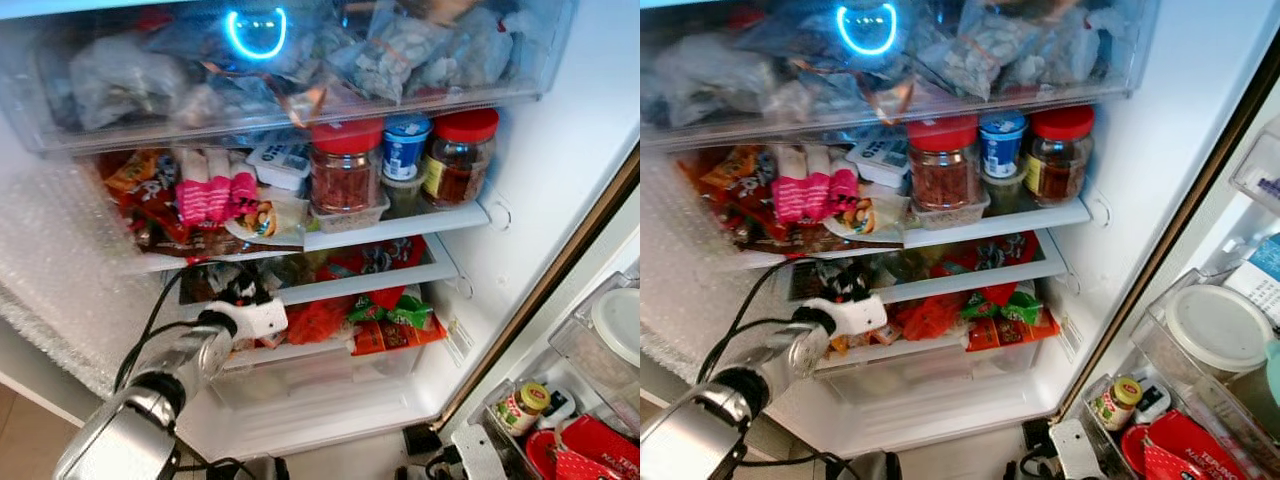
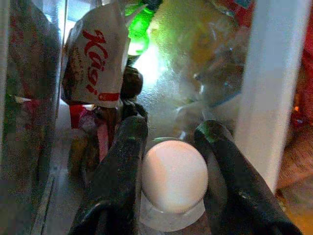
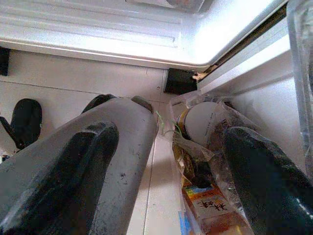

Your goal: Restocking fridge

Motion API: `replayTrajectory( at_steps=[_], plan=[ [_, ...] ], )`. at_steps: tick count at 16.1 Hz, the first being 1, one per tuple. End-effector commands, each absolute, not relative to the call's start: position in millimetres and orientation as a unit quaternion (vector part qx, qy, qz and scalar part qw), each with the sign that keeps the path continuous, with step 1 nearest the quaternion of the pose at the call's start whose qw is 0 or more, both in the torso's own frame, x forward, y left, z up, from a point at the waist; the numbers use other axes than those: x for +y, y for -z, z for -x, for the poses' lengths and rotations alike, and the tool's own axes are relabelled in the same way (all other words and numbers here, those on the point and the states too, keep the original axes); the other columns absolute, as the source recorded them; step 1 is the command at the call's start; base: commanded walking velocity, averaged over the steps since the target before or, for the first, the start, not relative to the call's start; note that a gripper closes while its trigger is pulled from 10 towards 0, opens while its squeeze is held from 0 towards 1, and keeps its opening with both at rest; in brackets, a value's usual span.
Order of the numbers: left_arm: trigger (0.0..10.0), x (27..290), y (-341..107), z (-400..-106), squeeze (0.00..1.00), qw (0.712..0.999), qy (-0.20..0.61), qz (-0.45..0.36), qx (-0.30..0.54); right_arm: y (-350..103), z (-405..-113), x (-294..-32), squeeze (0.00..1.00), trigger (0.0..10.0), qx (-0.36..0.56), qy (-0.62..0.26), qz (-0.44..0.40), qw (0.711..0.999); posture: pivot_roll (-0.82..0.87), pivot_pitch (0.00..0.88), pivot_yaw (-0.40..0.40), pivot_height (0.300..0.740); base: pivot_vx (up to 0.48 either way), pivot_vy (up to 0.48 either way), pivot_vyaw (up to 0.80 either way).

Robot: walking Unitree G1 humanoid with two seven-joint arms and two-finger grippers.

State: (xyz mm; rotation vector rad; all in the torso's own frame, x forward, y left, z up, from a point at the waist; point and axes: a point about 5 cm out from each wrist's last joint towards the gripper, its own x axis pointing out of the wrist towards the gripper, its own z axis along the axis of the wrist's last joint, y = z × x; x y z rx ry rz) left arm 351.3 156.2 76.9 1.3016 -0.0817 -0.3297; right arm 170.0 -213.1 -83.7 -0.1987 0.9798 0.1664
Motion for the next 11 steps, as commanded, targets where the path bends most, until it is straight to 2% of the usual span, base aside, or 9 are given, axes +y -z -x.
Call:
replayTrajectory(
  at_steps=[1,9,11],
  plan=[
    [10.0,162,-81,-355,1.0,0.789,0.135,-0.599,-0.028,96,-141,-218,0.0,10.0,0.518,-0.07,0.092,0.847,-0.11,0.094,0.032,0.641,0.0,0.0,0.0],
    [10.0,167,-94,-362,1.0,0.796,0.13,-0.59,-0.033,97,-138,-216,0.0,10.0,0.524,-0.076,0.09,0.844,-0.11,0.103,0.031,0.641,0.0,0.0,0.0],
    [10.0,162,-92,-361,1.0,0.806,0.161,-0.569,-0.025,97,-138,-216,0.0,10.0,0.527,-0.079,0.092,0.841,-0.11,0.103,0.028,0.641,0.0,0.0,0.0]
  ],
)
